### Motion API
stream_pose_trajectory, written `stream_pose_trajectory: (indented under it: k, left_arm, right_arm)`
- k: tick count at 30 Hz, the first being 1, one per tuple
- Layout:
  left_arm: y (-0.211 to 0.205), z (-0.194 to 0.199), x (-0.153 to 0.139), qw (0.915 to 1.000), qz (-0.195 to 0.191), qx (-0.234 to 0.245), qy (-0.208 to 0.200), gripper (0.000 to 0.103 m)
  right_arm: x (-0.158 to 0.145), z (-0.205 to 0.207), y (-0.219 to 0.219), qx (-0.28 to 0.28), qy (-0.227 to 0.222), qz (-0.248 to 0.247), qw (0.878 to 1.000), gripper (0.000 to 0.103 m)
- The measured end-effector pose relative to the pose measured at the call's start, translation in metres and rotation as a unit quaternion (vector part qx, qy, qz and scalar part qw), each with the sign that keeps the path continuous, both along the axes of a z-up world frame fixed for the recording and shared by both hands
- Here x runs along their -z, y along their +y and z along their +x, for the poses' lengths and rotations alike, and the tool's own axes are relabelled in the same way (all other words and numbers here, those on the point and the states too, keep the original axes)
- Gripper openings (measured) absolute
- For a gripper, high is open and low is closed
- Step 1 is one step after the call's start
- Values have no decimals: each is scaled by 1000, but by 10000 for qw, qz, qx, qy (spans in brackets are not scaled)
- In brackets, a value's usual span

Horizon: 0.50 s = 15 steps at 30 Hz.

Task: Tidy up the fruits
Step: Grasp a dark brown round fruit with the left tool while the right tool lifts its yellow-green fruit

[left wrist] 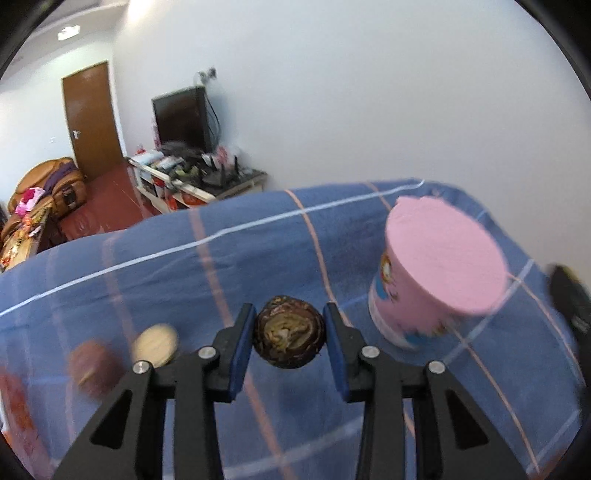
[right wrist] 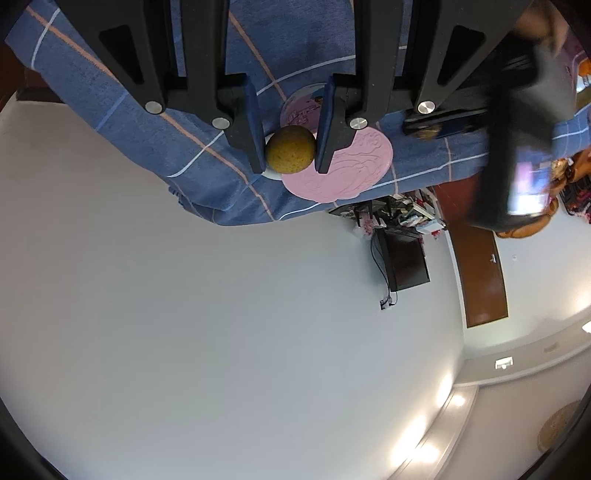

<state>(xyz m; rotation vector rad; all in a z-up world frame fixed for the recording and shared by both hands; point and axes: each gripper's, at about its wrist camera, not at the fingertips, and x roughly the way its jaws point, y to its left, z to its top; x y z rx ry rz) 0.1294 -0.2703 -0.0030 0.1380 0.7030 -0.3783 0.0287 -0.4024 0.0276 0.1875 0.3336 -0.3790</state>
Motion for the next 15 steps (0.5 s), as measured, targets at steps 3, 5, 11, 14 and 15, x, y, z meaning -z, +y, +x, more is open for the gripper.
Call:
stream_pose_trajectory:
  k: [3,5,11,14,15]
  left_arm:
    - [31,-42,-11,9994,5,-148,-325,39]
    - [49,-61,-12,9988,12,-246,-419,39]
    - [98,-102,-14,9944,241,-552,-863,39]
    - [121,-110,-13,9936,217,-590,-933,39]
    - [123,-106,-14,9933,250,-598,-960,39]
  right_arm:
    - [3,1,4,-95,12,-20,10000,29]
    - [5,1,8,-185,12,-17,9998,29]
    - [11,2,24,-266,39,-73,9996,29]
    - [10,-2,43,-309,57,-365,9988,29]
    - [10,-6,51,-341,48,-477,9983,29]
